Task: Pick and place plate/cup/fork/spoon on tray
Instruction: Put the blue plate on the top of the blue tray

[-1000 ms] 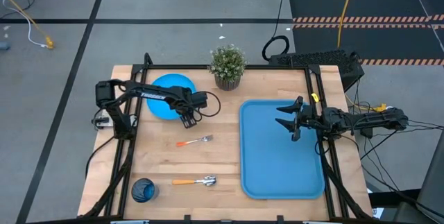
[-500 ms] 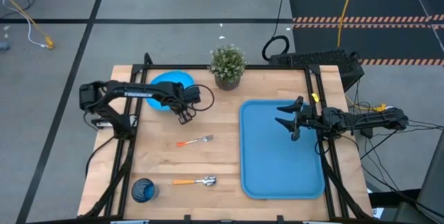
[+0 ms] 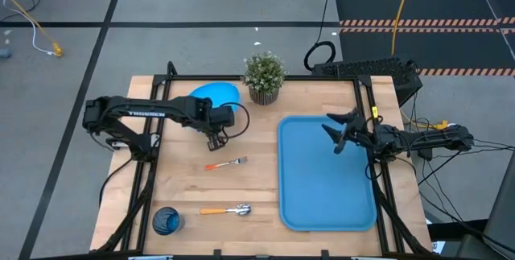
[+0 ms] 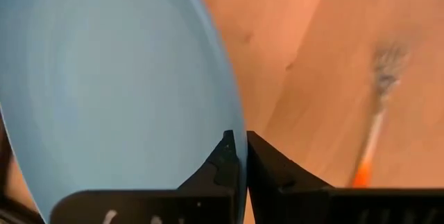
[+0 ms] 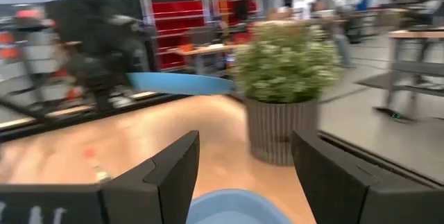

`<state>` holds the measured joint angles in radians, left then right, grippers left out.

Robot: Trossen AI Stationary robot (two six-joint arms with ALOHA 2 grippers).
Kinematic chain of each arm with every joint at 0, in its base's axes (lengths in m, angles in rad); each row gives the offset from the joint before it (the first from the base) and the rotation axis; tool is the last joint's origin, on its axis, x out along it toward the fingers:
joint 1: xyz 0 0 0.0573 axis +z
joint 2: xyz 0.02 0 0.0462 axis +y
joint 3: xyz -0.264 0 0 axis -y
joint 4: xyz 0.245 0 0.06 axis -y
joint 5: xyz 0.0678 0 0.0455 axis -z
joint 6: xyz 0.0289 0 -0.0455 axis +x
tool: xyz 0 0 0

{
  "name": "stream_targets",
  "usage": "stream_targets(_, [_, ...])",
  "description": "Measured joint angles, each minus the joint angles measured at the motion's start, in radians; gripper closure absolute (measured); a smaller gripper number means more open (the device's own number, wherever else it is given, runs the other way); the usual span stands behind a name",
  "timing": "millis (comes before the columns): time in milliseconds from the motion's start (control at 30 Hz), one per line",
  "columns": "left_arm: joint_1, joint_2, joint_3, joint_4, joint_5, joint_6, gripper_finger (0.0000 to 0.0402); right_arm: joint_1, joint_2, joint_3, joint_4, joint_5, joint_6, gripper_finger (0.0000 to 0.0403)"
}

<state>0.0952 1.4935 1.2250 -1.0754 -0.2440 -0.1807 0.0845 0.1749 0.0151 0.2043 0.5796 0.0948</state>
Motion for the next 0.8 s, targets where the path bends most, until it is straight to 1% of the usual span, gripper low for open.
stream_targets(67, [-0.037,0.003,0.047,-0.023,-0.034,0.024,0.0392,0.000,0.000,0.000,0.000,0.025,0.001,0.0181])
stream_targets(167, [-0.099,0.012,0.109,-0.052,-0.078,0.048,0.0392,0.000,0.000,0.000,0.000,0.026,0.002,0.0181])
stream_targets(367, [-0.207,0.086,0.224,-0.049,-0.078,0.083,0.0392,0.000,0.000,0.000,0.006,0.026,0.026,0.0181])
stream_targets(467, [-0.237,0.171,0.311,-0.068,-0.080,0.120,0.0392,0.000,0.000,0.000,0.005,0.026,0.035,0.0181])
stream_targets(533, [-0.249,0.255,0.390,-0.105,-0.083,0.149,0.0392,0.000,0.000,0.000,0.002,0.028,0.052,0.0181])
stream_targets(667, [-0.263,0.411,0.565,-0.164,-0.134,0.210,0.0392,0.000,0.000,0.000,-0.005,0.039,0.080,0.0181])
stream_targets(800, [-0.269,0.524,0.736,-0.155,-0.152,0.279,0.0392,0.000,0.000,0.038,-0.041,0.179,0.159,0.0180])
